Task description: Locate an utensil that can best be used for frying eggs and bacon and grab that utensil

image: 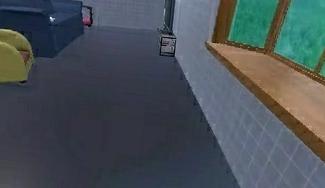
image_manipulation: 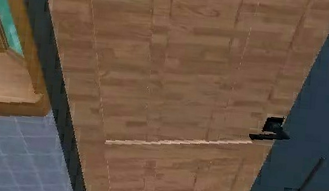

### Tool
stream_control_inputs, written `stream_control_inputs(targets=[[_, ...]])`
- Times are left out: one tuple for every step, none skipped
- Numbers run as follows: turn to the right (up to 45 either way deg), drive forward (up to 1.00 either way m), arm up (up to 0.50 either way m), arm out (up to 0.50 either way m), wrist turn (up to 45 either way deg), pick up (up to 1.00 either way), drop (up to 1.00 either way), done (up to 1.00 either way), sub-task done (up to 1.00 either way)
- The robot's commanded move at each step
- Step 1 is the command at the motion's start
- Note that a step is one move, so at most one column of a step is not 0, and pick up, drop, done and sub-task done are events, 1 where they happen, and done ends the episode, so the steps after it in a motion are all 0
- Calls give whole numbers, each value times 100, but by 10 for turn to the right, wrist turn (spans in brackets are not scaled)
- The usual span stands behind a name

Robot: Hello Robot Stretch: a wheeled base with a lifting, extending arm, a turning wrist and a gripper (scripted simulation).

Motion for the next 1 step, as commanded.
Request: stream_control_inputs(targets=[[-180,0,0,0,0,0,0,0,0]])
